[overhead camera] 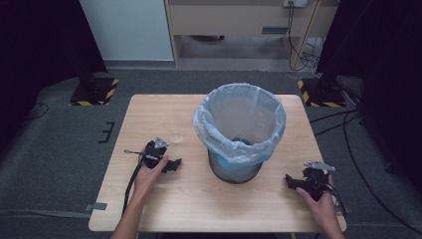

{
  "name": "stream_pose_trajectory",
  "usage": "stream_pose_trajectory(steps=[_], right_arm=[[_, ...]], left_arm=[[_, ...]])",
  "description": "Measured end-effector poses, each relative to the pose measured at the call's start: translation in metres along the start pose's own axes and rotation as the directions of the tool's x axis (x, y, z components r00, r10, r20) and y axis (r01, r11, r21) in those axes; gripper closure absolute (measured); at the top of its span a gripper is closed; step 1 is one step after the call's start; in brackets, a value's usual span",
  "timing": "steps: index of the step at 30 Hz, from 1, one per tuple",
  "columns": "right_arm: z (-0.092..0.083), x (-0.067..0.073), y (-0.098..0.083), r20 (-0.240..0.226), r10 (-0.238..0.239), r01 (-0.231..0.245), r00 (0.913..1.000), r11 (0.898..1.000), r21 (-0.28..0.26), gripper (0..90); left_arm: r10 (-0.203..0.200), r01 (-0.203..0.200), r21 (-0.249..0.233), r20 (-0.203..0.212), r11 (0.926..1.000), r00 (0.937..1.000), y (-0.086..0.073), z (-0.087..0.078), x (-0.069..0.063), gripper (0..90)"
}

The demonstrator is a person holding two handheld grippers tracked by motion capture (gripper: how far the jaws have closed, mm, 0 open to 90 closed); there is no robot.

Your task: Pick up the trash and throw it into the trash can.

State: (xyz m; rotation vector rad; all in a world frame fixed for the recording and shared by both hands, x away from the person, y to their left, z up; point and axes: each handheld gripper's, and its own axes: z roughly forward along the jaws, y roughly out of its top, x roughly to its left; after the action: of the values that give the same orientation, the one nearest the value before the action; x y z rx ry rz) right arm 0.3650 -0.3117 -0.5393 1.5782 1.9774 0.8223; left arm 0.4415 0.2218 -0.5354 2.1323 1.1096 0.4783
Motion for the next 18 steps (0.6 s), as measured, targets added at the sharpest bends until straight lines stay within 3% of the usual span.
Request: stream_pose_trajectory(steps=[2,6,14,18], right_arm=[[0.0,0.0,0.0,0.0,-0.001,0.001,1.0,1.0,0.0,0.4],[0.0,0.0,0.0,-0.002,-0.002,0.002,1.0,1.0,0.0,0.4],[0.0,0.0,0.0,-0.004,-0.004,0.004,1.0,1.0,0.0,0.4],[0.0,0.0,0.0,-0.004,-0.004,0.004,1.0,1.0,0.0,0.4]], left_arm=[[-0.014,0.015,-0.022,0.025,0.9996,0.9996,0.002,-0.002,0.001,3.1],[-0.008,0.009,-0.041,0.02,0.9991,0.9998,0.01,-0.005,0.005,4.7],[-0.064,0.066,-0.096,0.019,0.9932,0.9978,0.022,-0.006,0.021,3.6],[-0.068,0.07,-0.106,0.021,0.992,0.9975,0.03,-0.002,0.026,3.8]])
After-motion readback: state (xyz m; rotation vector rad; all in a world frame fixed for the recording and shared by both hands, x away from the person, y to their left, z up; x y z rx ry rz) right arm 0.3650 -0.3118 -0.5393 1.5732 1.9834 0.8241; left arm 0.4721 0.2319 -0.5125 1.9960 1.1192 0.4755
